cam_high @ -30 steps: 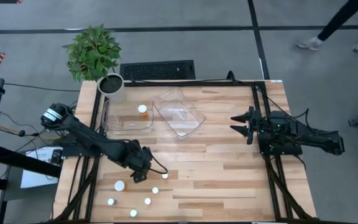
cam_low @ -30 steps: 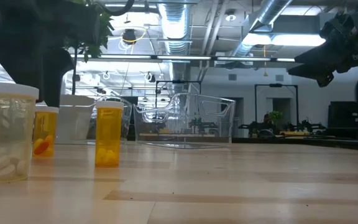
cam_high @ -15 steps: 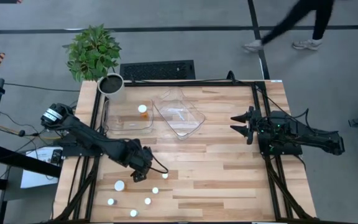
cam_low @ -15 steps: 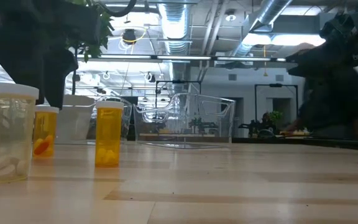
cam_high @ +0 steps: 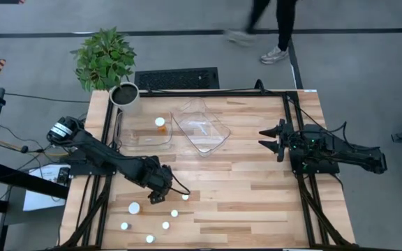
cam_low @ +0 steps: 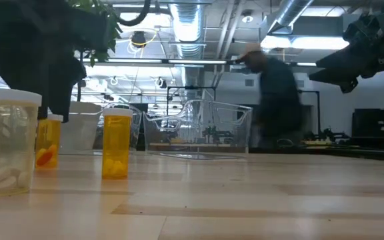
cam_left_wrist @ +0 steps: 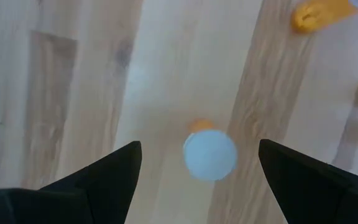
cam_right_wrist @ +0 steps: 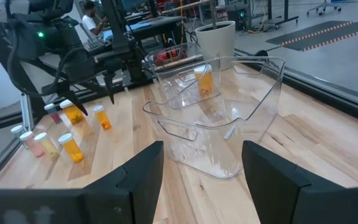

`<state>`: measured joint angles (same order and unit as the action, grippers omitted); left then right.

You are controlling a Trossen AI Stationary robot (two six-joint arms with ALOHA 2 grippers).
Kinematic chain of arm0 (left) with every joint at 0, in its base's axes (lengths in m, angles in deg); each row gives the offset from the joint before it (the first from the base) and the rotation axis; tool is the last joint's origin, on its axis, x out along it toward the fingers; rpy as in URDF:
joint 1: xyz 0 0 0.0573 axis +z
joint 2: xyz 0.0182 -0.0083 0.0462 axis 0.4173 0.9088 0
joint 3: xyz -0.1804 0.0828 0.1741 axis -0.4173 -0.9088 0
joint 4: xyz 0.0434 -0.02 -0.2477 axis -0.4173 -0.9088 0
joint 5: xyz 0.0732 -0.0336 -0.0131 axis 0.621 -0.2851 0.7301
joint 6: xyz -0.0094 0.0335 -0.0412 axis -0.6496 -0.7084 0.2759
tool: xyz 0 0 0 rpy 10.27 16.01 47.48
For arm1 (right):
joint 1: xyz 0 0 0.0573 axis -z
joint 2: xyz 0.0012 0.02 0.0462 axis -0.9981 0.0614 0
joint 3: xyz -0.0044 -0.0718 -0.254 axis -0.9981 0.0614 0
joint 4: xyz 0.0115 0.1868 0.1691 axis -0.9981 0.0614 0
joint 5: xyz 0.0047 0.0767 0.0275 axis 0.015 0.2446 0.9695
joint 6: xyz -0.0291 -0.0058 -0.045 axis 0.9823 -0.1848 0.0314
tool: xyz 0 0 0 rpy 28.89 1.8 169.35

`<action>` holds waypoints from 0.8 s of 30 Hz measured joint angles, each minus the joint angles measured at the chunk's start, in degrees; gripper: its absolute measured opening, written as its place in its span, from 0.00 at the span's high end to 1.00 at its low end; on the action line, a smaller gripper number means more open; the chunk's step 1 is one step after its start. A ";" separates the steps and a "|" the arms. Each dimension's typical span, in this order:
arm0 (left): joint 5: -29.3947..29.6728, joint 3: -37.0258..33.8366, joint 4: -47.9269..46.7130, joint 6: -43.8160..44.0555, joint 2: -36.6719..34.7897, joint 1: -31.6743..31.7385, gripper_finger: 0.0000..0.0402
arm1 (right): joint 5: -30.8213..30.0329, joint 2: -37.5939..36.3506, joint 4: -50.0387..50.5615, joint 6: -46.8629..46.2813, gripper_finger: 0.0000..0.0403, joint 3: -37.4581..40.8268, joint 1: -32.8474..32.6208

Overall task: Pick and place medicine bottles into bin by pill shape (circle, oval)
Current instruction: Put the top small orange capsule bottle into the left transparent bin

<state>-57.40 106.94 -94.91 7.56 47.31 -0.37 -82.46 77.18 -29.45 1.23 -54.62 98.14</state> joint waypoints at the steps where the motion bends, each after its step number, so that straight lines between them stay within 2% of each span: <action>1: -0.41 0.02 0.23 -0.14 0.64 0.01 0.21 | 0.00 0.01 0.13 0.00 0.44 0.00 0.02; 14: -0.83 0.26 -0.43 -0.31 -0.03 0.02 0.22 | -0.01 0.01 0.28 0.00 0.44 0.00 0.00; 24: -0.43 0.26 -0.39 -1.38 -0.03 0.02 0.38 | 0.00 0.02 0.32 -0.01 0.44 0.00 0.01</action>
<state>-57.83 107.20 -95.29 6.18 47.28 -0.35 -82.46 77.20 -29.14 1.22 -54.62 98.15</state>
